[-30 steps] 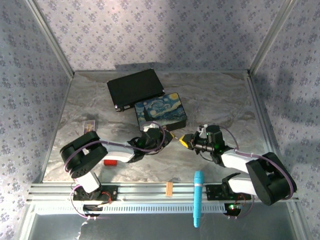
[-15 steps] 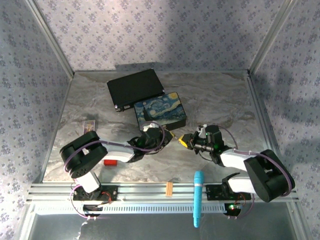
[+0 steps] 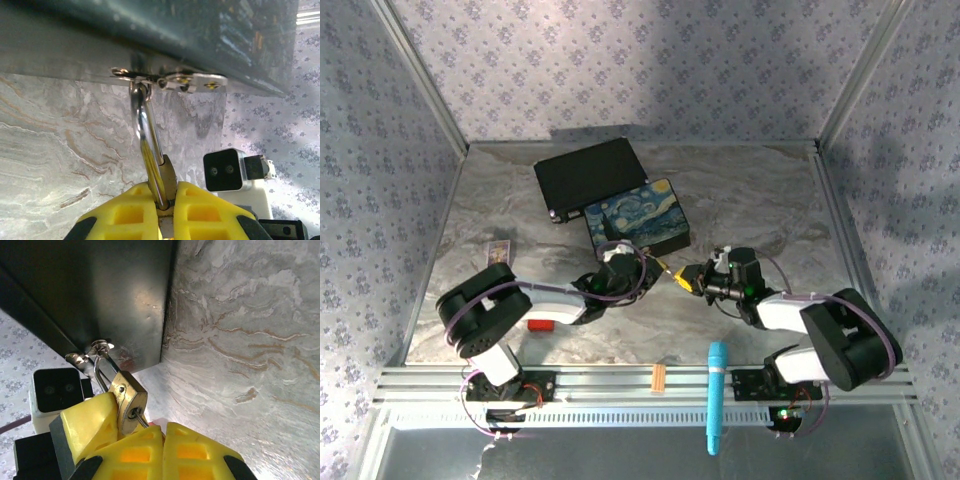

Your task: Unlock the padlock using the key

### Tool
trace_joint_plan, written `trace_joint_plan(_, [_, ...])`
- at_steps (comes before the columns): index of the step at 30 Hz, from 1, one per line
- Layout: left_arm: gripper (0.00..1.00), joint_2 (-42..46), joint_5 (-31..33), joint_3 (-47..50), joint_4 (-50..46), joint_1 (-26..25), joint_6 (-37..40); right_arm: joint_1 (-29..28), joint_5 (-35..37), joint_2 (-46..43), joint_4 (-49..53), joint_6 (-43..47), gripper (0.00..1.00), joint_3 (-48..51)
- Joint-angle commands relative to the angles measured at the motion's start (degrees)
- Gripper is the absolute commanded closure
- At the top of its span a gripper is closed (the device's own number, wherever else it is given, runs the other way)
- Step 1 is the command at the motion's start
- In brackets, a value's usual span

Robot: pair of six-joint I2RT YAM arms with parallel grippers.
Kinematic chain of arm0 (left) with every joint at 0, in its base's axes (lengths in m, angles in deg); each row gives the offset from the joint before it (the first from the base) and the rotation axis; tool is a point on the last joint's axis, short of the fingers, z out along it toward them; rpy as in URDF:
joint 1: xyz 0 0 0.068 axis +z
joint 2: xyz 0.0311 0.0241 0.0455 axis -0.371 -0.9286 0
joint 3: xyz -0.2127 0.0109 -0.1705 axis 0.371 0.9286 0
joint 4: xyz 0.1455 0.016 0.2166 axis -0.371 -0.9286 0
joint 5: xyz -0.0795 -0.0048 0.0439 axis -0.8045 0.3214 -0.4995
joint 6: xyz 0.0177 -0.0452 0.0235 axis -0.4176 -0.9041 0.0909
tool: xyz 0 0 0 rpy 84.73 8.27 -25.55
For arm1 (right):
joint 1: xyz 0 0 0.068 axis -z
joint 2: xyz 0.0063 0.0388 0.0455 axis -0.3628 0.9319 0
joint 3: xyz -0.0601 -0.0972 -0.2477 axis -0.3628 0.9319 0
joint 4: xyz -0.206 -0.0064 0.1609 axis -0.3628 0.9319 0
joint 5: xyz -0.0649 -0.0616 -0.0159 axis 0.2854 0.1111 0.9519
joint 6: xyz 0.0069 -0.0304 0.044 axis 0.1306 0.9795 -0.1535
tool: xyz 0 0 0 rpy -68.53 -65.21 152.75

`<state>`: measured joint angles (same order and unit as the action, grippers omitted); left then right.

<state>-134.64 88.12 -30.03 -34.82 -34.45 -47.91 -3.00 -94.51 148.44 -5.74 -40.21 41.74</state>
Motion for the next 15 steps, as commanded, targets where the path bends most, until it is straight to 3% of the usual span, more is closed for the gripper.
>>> trace_joint_plan(1, [0.96, 1.66, -5.89, 0.38, 2.89, -1.12, -3.78, -0.47, -1.24, 3.44, -7.59, -3.23, 1.0, -2.57])
trace_joint_plan(8, [0.96, 3.88, -6.94, -4.12, -11.12, -1.08, 1.73, 0.45, -2.27, 4.57, -9.24, -3.28, 1.0, -2.36])
trace_joint_plan(15, [0.96, 2.51, -6.52, -2.62, -5.75, -1.08, 0.25, 0.32, -3.55, 6.04, -9.62, -4.08, 1.0, -2.29])
